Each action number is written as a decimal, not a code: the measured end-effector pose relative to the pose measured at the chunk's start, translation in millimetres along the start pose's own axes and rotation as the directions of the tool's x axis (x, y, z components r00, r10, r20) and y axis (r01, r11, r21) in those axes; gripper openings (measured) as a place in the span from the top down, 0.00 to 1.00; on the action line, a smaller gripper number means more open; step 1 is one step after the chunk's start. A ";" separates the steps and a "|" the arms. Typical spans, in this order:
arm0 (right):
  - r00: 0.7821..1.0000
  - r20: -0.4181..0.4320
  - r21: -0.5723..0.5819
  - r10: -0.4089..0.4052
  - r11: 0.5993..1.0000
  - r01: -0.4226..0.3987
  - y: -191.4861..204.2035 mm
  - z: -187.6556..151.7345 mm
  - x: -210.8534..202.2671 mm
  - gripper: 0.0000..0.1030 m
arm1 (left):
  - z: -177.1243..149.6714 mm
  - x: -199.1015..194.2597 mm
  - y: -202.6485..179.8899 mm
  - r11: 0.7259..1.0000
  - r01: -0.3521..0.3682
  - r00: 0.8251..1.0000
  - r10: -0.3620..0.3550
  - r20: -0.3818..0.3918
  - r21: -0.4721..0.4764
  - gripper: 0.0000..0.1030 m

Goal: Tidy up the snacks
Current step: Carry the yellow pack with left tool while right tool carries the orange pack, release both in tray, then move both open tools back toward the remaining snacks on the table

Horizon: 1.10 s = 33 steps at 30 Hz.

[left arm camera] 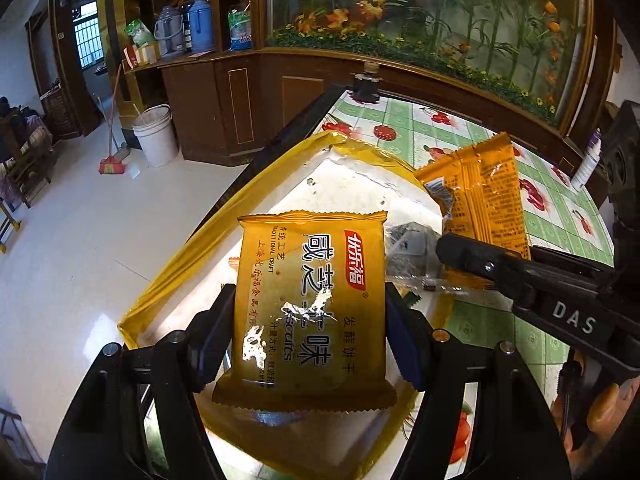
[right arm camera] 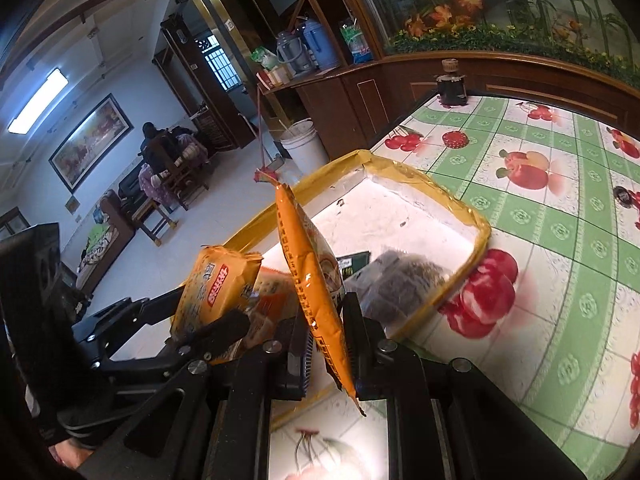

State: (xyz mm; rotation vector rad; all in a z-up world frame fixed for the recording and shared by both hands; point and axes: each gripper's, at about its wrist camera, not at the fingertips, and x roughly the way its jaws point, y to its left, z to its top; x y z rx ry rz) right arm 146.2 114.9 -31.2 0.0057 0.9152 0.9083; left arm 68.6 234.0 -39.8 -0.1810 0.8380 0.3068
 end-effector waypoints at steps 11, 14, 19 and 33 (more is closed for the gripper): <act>0.998 -0.036 0.006 -0.055 0.998 0.055 -16.3 32.9 61.8 0.86 | 20.2 26.4 7.8 0.997 -0.072 0.997 0.072 -0.004 -0.011 0.32; 0.997 -0.048 0.001 -0.057 0.998 0.058 -20.1 34.8 71.7 0.85 | 20.6 29.9 5.2 0.995 -0.096 0.995 0.096 -0.006 0.005 0.32; 0.995 -0.036 -0.040 -0.093 0.995 0.092 -15.8 31.9 68.7 0.67 | 17.6 21.6 2.3 0.989 -0.145 0.989 0.144 0.030 0.012 0.28; 0.989 0.066 -0.005 -0.131 0.991 0.132 -25.3 -6.2 -14.9 0.42 | 6.0 -17.4 -14.1 0.996 -0.090 0.992 0.090 0.087 -0.004 0.27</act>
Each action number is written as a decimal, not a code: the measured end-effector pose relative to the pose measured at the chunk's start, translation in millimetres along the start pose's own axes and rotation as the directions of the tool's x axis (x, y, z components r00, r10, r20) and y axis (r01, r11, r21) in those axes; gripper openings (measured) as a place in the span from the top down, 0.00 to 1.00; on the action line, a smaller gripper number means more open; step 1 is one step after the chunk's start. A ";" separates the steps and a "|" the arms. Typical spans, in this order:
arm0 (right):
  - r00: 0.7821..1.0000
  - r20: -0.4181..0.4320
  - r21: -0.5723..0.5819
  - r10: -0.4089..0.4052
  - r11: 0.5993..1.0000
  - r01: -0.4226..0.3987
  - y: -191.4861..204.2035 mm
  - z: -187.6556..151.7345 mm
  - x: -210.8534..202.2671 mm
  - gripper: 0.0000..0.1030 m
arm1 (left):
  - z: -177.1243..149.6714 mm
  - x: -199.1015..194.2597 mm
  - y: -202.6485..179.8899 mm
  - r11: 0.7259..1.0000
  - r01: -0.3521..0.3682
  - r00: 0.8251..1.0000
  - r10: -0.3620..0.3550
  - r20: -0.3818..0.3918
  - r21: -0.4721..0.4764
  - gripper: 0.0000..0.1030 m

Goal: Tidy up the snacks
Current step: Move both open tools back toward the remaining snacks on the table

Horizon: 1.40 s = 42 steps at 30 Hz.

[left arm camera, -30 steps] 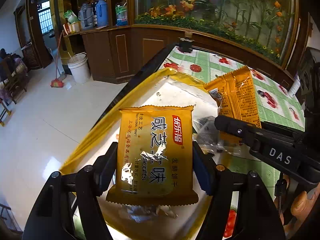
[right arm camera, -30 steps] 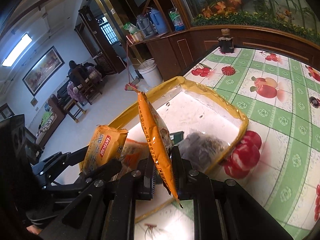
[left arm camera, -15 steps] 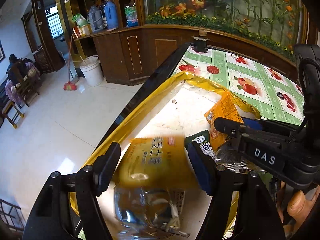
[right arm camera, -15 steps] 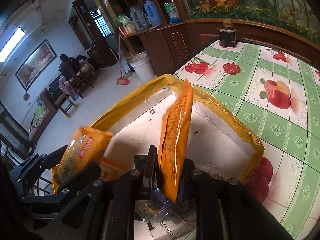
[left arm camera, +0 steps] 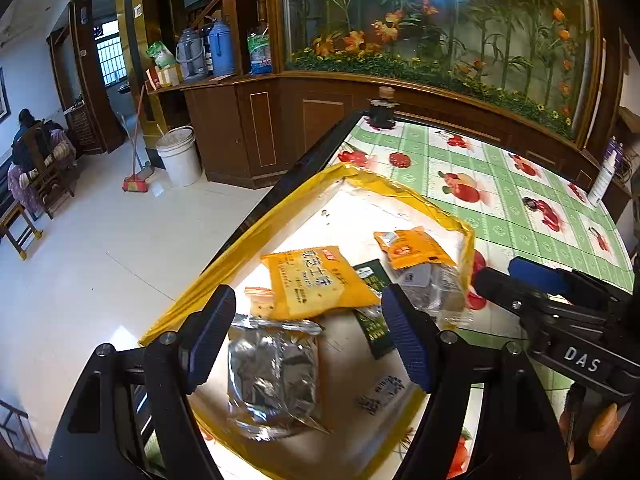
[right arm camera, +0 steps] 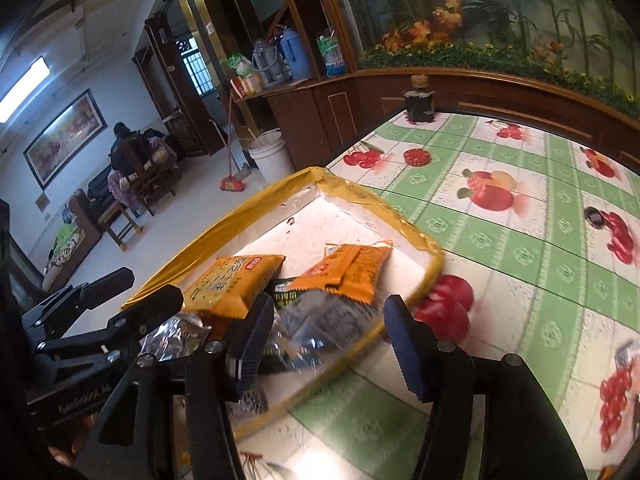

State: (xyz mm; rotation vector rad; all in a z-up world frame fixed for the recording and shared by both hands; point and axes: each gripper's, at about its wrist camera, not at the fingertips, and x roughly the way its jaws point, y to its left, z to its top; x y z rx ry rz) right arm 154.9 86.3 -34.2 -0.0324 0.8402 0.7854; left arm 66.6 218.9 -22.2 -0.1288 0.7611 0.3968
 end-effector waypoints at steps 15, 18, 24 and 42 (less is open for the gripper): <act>0.986 0.110 0.137 -0.127 0.984 0.112 -67.5 -65.3 -121.6 0.42 | -16.5 -35.2 -58.3 0.992 0.078 0.997 -0.080 0.015 0.095 0.26; 0.978 0.129 0.172 -0.164 0.975 0.141 -85.9 -80.7 -148.2 0.42 | -21.0 -38.6 -75.8 0.986 0.107 0.994 -0.109 0.005 0.126 0.26; 0.953 0.141 0.245 -0.268 0.942 0.229 -125.3 -121.0 -199.8 0.37 | -34.4 -40.4 -120.7 0.960 0.208 0.978 -0.201 -0.057 0.189 0.25; 0.896 0.080 0.400 -0.436 0.838 0.372 -208.8 -211.4 -281.3 0.33 | -77.6 -46.2 -261.4 0.813 0.452 0.888 -0.371 -0.271 0.367 0.26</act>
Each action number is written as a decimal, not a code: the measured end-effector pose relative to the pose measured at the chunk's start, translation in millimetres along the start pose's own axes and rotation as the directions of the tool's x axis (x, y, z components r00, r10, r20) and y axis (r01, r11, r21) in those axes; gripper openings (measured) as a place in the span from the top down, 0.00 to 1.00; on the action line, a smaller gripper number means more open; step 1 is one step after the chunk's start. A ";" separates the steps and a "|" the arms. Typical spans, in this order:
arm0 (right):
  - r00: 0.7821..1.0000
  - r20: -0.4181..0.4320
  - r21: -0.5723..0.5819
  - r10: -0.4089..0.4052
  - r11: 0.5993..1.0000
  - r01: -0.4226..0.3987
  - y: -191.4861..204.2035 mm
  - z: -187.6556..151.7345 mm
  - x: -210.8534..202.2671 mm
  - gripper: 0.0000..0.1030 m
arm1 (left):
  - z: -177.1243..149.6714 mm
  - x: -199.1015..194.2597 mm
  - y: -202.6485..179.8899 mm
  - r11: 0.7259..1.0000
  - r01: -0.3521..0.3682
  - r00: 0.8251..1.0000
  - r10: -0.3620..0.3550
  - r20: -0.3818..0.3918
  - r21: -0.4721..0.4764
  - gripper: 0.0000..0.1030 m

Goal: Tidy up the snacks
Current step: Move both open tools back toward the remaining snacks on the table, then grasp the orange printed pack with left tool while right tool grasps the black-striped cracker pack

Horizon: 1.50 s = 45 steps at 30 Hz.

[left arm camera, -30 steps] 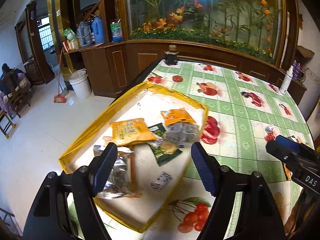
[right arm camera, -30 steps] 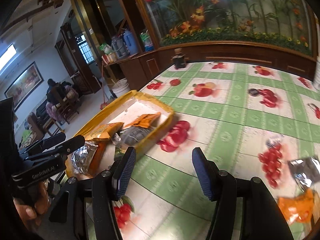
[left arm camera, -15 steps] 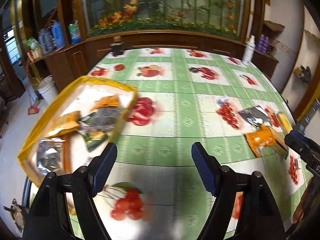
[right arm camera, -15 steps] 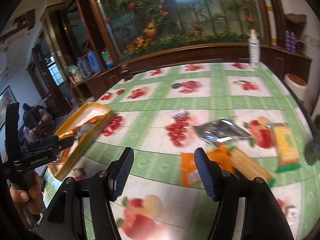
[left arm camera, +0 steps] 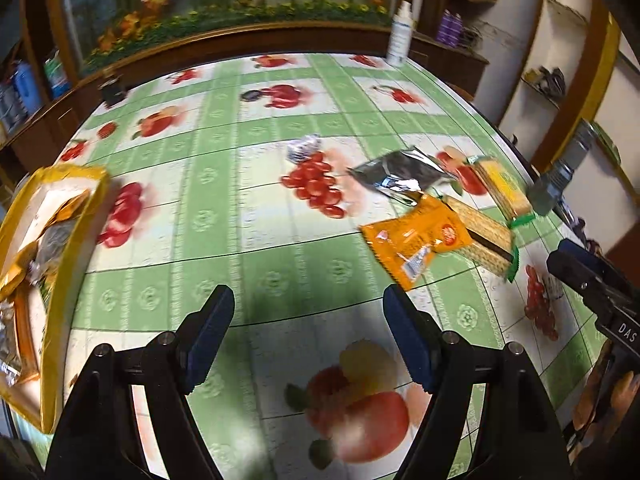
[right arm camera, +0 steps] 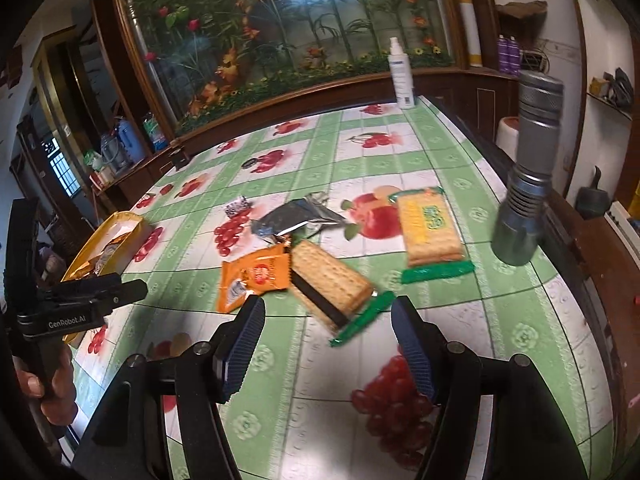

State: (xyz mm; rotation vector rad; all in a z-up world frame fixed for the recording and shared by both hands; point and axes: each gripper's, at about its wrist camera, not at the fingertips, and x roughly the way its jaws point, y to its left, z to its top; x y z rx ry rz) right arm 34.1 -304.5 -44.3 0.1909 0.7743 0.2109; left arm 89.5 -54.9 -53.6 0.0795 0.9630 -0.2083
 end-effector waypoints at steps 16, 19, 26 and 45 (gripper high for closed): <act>0.994 -0.040 -0.116 0.098 0.988 -0.102 4.9 3.5 14.1 0.27 | 15.7 23.7 -45.4 0.982 0.063 0.997 -0.055 -0.047 0.179 0.26; 0.992 -0.050 -0.139 0.112 0.983 -0.118 7.7 5.2 17.3 0.27 | 18.0 29.7 -52.2 0.975 0.072 0.997 -0.063 -0.050 0.211 0.26; 0.991 -0.068 -0.144 0.116 0.982 -0.124 3.3 6.9 24.7 0.24 | 27.0 50.1 -63.8 0.955 0.094 0.995 -0.078 -0.068 0.282 0.26; 0.973 -0.223 -0.340 0.055 0.931 -0.131 28.4 20.7 85.4 0.20 | 30.4 67.5 -49.2 0.934 0.139 0.989 -0.117 -0.087 0.330 0.62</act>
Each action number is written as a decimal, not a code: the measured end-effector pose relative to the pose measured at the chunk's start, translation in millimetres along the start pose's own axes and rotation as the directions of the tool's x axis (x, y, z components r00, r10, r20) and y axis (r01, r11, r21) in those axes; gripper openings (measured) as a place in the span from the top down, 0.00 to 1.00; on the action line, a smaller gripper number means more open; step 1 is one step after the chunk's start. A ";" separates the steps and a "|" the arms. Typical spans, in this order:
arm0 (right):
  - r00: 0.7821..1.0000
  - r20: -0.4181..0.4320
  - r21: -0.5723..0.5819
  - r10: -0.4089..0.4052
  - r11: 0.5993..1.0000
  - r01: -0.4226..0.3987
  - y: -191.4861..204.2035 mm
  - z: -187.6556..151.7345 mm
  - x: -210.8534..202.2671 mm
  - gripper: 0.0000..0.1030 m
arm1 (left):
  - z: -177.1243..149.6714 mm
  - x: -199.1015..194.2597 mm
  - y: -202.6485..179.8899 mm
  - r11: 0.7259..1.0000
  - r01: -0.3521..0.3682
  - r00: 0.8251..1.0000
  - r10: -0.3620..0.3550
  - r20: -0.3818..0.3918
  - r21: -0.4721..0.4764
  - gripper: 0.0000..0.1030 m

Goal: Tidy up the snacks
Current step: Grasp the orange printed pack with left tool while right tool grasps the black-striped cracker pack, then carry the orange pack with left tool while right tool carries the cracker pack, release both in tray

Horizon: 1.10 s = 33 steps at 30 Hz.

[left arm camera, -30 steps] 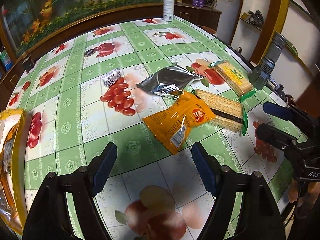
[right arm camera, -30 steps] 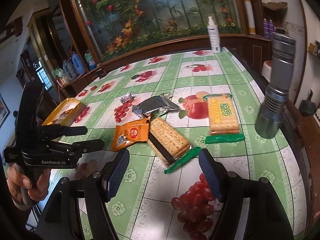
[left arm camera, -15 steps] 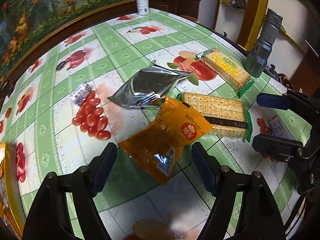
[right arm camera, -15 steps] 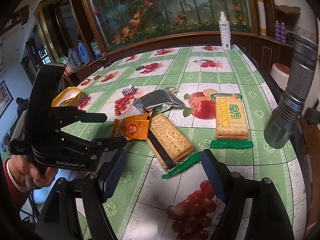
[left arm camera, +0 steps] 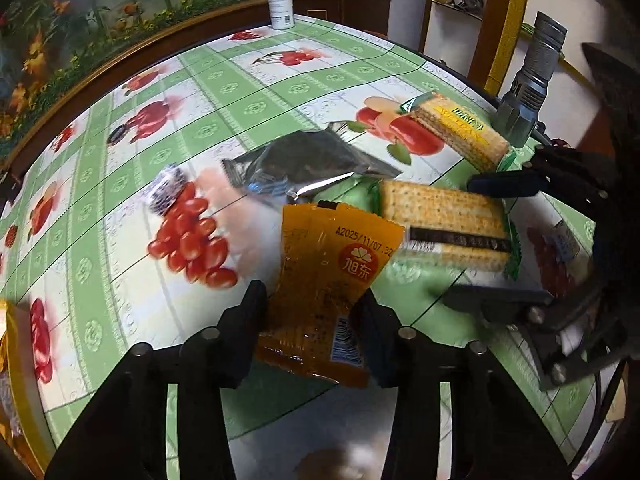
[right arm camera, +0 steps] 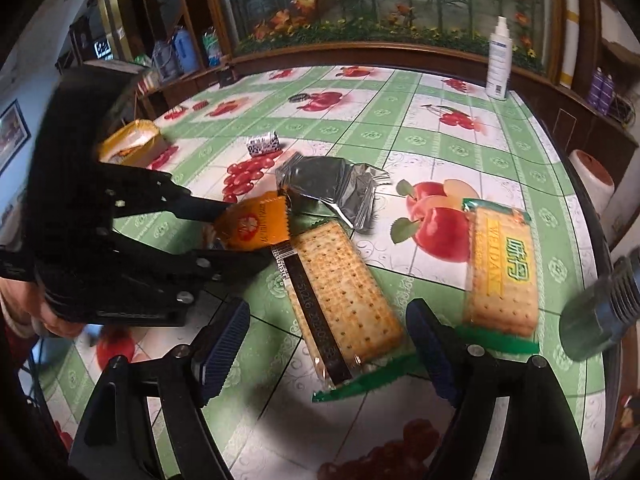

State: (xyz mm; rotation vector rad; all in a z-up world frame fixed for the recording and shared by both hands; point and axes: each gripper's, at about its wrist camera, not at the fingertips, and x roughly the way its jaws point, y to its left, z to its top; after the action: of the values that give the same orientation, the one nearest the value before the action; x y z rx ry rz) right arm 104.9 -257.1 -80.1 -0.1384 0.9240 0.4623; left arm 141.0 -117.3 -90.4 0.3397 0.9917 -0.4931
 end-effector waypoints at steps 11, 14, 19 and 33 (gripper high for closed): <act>0.997 -0.024 0.023 -0.068 0.997 0.068 19.7 4.5 7.7 0.54 | -44.1 -49.6 50.5 0.972 -0.074 0.995 0.087 0.050 -0.225 0.64; 0.999 0.014 0.068 -0.033 0.997 0.032 28.3 4.9 -2.8 0.54 | -55.9 -67.9 61.6 0.950 -0.143 0.984 0.168 0.068 -0.278 0.64; 0.996 0.084 0.081 0.017 0.996 -0.023 53.7 15.1 -19.2 0.54 | -75.6 -93.3 78.8 0.901 -0.235 0.957 0.279 0.074 -0.364 0.64; 0.975 0.149 -0.022 0.165 0.986 -0.164 153.2 46.9 -22.5 0.54 | -135.4 -144.7 132.3 0.773 -0.324 0.903 0.425 0.066 -0.545 0.63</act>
State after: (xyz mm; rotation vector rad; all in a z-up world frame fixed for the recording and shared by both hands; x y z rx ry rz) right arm 60.3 -112.9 -21.7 -0.0347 0.7877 0.6223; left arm 50.9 94.4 -28.4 -0.0084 0.8069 0.1254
